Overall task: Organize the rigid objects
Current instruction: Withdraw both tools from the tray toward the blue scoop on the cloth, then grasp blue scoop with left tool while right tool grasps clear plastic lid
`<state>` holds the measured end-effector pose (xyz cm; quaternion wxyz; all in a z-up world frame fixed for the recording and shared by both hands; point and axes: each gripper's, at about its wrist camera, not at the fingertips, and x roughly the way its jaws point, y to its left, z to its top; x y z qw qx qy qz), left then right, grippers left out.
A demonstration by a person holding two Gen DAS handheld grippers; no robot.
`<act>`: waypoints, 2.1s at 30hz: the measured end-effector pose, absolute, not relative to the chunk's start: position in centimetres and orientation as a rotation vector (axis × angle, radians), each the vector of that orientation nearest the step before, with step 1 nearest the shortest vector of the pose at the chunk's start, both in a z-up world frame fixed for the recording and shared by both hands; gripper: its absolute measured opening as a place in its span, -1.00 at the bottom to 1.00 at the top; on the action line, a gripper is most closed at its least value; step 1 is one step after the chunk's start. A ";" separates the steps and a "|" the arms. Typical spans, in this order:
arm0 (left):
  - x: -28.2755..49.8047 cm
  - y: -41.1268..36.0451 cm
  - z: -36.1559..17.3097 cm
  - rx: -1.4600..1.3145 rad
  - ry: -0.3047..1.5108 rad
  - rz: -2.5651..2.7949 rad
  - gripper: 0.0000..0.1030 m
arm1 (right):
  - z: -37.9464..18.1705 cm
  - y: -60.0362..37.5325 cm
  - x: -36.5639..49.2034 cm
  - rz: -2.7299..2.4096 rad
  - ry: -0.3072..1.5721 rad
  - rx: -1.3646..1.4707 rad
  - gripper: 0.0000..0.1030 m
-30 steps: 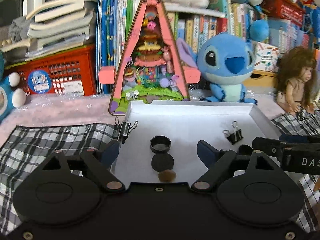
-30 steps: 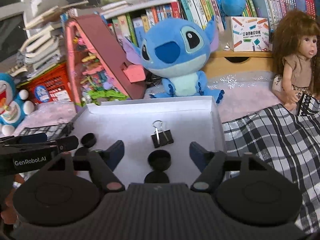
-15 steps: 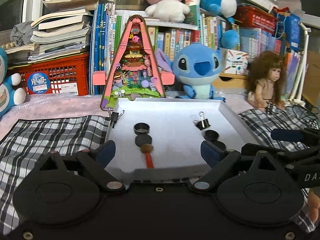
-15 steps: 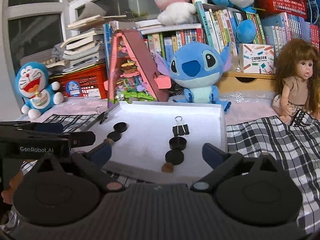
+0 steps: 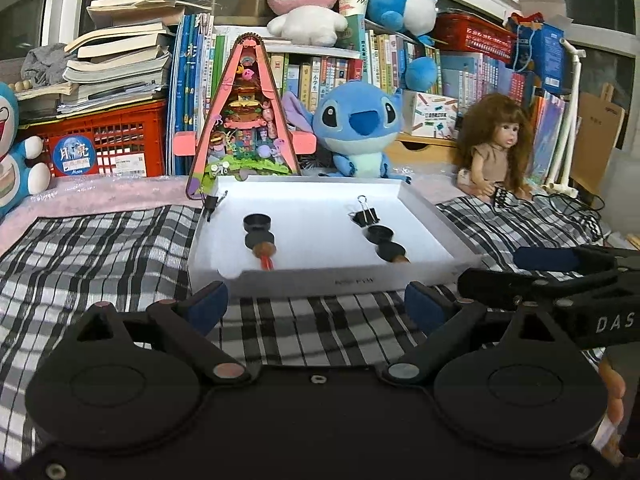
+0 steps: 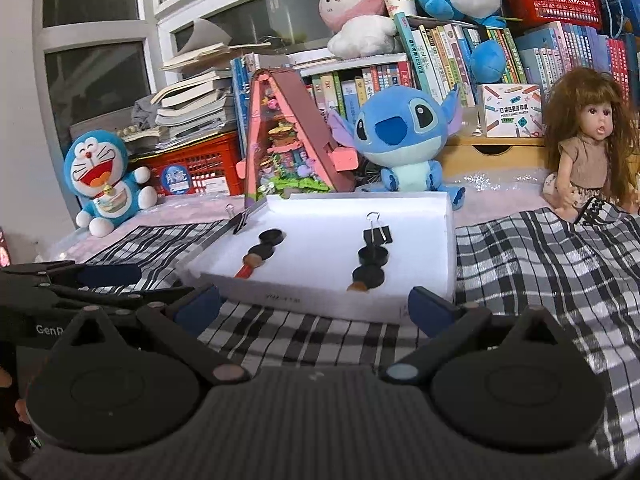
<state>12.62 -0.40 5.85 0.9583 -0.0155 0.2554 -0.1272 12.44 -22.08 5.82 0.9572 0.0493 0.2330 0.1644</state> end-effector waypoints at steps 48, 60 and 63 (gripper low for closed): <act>1.6 0.0 -0.5 0.165 0.481 -0.311 0.64 | 0.7 -19.7 2.8 0.437 0.546 -0.038 0.66; 3.0 -0.5 -0.9 0.096 0.526 -0.394 -0.17 | 0.6 -19.3 2.9 0.441 0.550 -0.041 0.49; 2.9 -0.4 -0.7 0.081 0.525 -0.391 -0.39 | 0.6 -19.3 2.9 0.443 0.552 -0.035 0.47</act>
